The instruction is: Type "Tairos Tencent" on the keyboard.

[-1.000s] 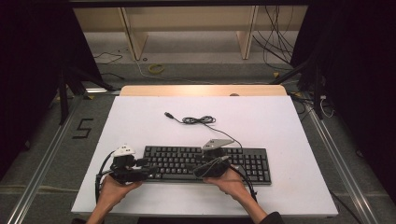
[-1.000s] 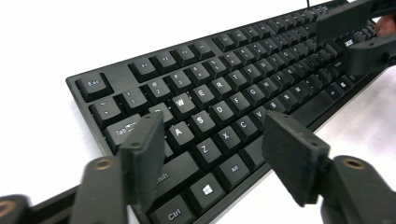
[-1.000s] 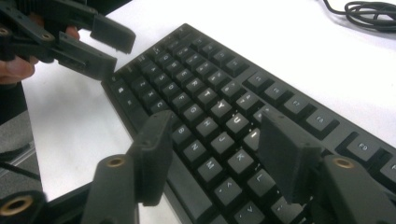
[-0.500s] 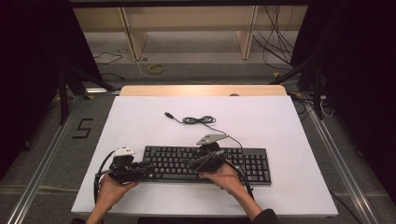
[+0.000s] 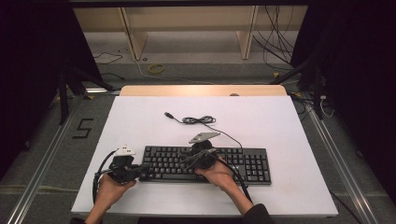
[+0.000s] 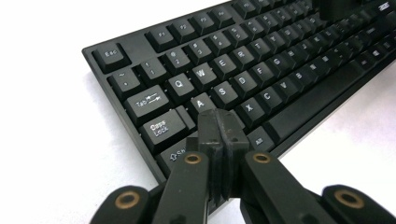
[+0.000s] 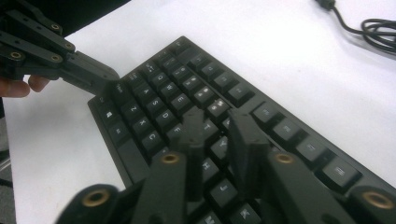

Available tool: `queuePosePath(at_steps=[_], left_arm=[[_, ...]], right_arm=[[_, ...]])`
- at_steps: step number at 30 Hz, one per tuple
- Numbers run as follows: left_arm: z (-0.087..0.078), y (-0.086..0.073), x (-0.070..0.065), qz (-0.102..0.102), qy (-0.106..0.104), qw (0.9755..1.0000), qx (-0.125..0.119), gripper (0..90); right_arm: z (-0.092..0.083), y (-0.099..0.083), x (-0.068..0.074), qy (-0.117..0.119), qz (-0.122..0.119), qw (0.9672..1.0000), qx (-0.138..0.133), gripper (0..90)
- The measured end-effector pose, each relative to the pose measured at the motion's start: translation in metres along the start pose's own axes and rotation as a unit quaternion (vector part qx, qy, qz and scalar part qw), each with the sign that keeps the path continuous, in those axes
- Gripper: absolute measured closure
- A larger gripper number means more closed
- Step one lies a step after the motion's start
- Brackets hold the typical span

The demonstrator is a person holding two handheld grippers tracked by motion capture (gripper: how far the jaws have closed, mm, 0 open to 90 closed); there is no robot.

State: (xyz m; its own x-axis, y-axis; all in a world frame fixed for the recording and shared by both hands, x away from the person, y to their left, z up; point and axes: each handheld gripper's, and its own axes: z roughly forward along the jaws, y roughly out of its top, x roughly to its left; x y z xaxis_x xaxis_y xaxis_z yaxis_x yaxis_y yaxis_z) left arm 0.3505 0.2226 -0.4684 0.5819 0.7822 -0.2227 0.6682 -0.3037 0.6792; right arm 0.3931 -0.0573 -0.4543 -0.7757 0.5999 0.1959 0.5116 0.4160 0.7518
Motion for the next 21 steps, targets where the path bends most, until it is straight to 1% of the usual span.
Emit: queuePosePath(at_steps=[1, 3, 7, 8, 10, 14, 17, 21], left_arm=[[0.000, 0.000, 0.001, 0.000, 0.000, 1.0000, 0.002, 89.3], [0.001, -0.001, 0.001, -0.002, 0.001, 1.0000, 0.004, 89.3], [0.001, -0.001, 0.002, -0.003, 0.002, 1.0000, 0.007, 89.3], [0.002, -0.001, 0.002, -0.003, 0.001, 1.0000, 0.007, 89.3], [0.002, -0.001, 0.003, -0.001, 0.000, 0.9999, 0.012, 89.3], [0.002, -0.001, 0.003, -0.001, 0.001, 0.9999, 0.013, 89.3], [0.004, -0.002, 0.003, -0.001, 0.001, 0.9999, 0.016, 89.4], [0.005, -0.002, 0.003, -0.001, 0.002, 0.9998, 0.021, 89.3]], right_arm=[[0.000, 0.000, 0.000, 0.000, 0.000, 1.0000, 0.000, 80.3], [0.006, 0.002, 0.002, -0.001, -0.003, 1.0000, 0.006, 85.0], [0.013, 0.002, 0.003, -0.002, -0.005, 0.9999, 0.011, 88.2], [0.017, 0.002, 0.003, -0.004, -0.004, 0.9999, 0.016, 89.6], [0.019, 0.002, 0.003, -0.005, -0.004, 0.9998, 0.019, 89.9], [0.025, 0.003, 0.003, -0.007, -0.003, 0.9997, 0.025, 90.0], [0.031, 0.004, 0.005, -0.008, -0.005, 0.9995, 0.030, 90.0], [0.034, 0.005, 0.004, -0.008, -0.005, 0.9994, 0.032, 90.0]])
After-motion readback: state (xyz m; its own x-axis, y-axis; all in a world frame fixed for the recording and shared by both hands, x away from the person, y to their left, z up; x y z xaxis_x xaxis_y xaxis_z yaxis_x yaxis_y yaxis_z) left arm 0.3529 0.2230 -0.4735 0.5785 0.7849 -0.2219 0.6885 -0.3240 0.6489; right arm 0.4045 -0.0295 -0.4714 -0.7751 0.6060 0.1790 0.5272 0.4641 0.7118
